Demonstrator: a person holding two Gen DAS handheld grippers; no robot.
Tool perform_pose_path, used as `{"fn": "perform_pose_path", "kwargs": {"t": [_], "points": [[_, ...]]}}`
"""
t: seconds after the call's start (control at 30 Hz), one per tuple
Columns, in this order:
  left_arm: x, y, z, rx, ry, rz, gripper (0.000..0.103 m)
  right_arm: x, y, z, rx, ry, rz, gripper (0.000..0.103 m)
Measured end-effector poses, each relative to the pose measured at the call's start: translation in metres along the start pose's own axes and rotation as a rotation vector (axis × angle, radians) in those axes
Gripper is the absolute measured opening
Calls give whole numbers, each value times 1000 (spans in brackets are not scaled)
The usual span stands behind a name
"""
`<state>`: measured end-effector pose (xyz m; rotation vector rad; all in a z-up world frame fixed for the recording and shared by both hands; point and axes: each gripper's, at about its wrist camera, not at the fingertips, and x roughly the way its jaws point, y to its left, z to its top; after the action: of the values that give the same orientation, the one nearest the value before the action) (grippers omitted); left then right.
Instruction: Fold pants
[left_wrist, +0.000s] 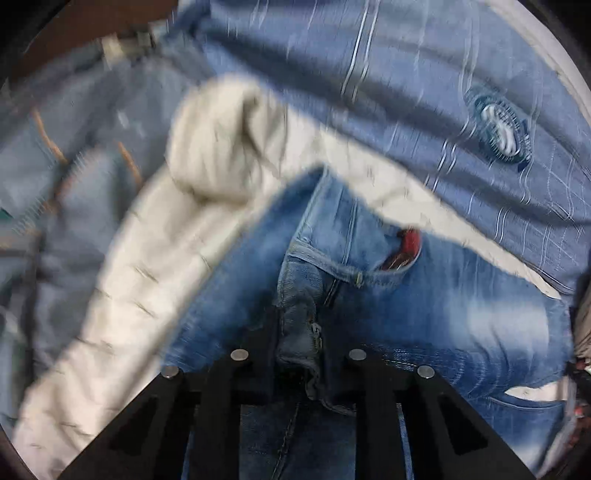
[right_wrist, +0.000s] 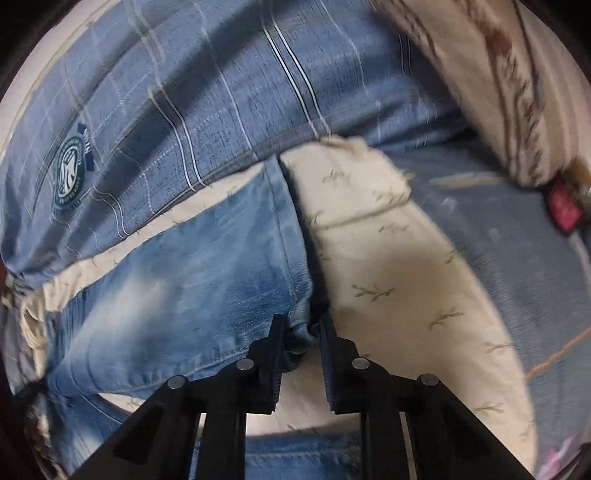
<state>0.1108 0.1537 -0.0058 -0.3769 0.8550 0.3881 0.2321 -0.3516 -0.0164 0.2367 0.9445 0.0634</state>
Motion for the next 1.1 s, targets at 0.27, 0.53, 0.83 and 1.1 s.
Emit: {"fn": "perform_pose_path", "kwargs": {"t": [0.27, 0.53, 0.83, 1.1], "points": [[23, 9, -14, 4, 110, 82, 45, 12, -20, -22, 5, 123, -14, 32], [-15, 31, 31, -55, -105, -41, 65, -41, -21, 22, 21, -107, 132, 76], [46, 21, 75, -100, 40, -156, 65, -3, -8, 43, -10, -68, 172, 76], [81, 3, 79, -62, 118, -151, 35, 24, 0, 75, -16, -47, 180, 72]]}}
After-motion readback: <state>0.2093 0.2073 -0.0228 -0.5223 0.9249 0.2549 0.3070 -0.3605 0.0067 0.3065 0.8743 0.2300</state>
